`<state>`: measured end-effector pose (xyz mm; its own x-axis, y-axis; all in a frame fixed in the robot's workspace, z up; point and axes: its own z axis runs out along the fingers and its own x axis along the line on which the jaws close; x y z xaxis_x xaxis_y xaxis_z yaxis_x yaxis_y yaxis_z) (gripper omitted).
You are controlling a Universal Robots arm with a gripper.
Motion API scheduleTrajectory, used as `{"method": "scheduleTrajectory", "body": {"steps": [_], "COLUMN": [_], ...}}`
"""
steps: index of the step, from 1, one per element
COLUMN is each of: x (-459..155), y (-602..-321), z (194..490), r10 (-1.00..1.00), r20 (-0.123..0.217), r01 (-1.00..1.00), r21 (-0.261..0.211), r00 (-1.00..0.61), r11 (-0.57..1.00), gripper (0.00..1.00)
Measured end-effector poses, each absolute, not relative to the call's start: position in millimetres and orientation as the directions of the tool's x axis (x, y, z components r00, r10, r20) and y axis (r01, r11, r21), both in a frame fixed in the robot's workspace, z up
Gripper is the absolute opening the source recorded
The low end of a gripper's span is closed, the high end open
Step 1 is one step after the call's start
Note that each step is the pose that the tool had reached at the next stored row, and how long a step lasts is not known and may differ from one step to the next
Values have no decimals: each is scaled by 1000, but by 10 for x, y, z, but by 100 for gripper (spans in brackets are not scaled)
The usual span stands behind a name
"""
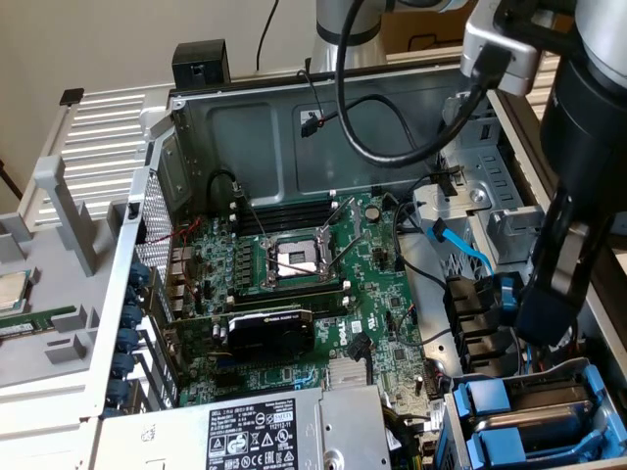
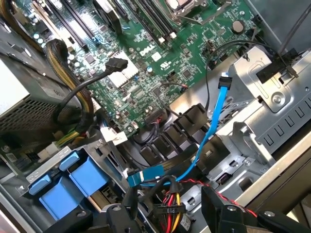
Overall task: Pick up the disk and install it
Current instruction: 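Insert the first disk wire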
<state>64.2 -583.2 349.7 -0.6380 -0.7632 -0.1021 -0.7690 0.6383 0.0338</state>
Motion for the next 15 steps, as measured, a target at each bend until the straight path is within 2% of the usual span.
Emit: {"method": "scheduleTrajectory", "body": {"steps": [10, 13, 14, 15], "x": [672, 675, 677, 677], "y": [-5833, -5832, -5832, -5832], "z": [3496, 3492, 3490, 3487], "r10": [-759, -757, -756, -755], "r20": [-95, -94, -93, -93], "r01": [-764, -762, -761, -760], "r21": [38, 39, 40, 41], "r00": [-644, -647, -648, -649], "r11": [644, 646, 647, 648], "gripper": [63, 61, 54, 54]}}
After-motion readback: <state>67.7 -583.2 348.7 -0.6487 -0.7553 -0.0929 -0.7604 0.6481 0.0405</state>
